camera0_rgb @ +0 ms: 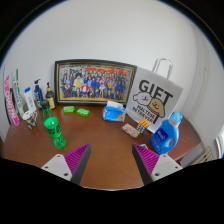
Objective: Pour water
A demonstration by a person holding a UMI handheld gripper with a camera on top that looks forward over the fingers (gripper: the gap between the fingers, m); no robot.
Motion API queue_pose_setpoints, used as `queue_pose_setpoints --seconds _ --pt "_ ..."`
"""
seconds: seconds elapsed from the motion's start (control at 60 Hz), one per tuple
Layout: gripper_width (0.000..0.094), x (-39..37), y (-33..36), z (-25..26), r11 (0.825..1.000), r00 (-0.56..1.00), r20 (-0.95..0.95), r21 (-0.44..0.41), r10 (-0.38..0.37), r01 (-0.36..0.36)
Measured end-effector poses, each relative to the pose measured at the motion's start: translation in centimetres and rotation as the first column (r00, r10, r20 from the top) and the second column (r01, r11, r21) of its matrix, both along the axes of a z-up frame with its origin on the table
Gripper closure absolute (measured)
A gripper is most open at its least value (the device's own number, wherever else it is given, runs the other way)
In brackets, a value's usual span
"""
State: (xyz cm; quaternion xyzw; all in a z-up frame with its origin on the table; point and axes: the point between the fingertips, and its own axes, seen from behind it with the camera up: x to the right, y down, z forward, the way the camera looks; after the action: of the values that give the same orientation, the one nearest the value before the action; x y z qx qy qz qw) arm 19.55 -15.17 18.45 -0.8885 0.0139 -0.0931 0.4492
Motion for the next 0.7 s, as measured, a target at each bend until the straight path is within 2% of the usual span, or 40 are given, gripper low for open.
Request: queue_pose_setpoints --seconds 0.133,0.317,0.533,0.7 --pt "0.0083 -1.1 -0.1 -0.2 1.0 1.0 -0.002 -0.003 0.015 -0.015" --pt "0.0082 -5.5 0.1 -0.9 0.997 0.997 -0.032 0.007 0.074 -0.074" --pt "0.0083 -14.8 1.6 -2.9 0.981 0.977 -0.101 0.056 0.189 -0.184" --pt "0.0081 -20.0 5.3 -6.0 0.972 0.97 -0.107 0.119 0.217 -0.205"
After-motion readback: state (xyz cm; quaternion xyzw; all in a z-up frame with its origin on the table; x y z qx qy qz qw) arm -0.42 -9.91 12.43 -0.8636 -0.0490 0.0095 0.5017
